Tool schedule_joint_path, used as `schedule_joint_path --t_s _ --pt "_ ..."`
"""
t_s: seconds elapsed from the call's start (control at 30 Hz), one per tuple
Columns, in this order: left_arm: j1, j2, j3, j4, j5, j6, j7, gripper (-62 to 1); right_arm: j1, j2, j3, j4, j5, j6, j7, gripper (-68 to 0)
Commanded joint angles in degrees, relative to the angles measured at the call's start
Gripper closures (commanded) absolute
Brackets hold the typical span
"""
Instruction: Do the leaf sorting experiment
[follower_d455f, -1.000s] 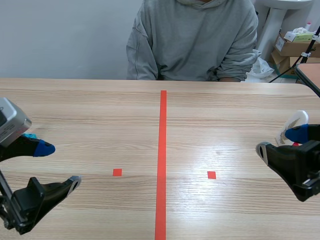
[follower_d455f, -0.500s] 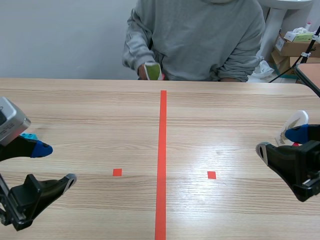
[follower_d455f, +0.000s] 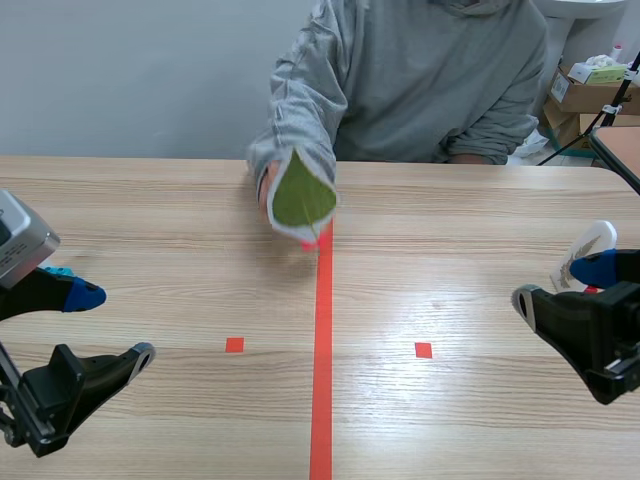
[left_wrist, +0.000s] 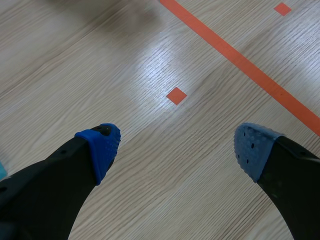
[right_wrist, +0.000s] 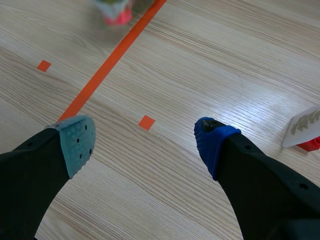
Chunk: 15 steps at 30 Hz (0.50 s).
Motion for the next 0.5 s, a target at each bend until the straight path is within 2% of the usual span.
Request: schedule_joint_path --t_s 0.0,0.47 --pt "-0.17 0.31 -0.42 0.44 -0.48 0.11 -0.79 -49.0 0.63 0.61 0.15 0.52 0.44 -0.24 0.26 -41.1" --pt "-0.17 0.28 -0.42 0.44 -0.72 0.09 -2.27 -49.0 0.63 0.61 0.15 0.52 0.44 -0.22 -0.63 -41.1"
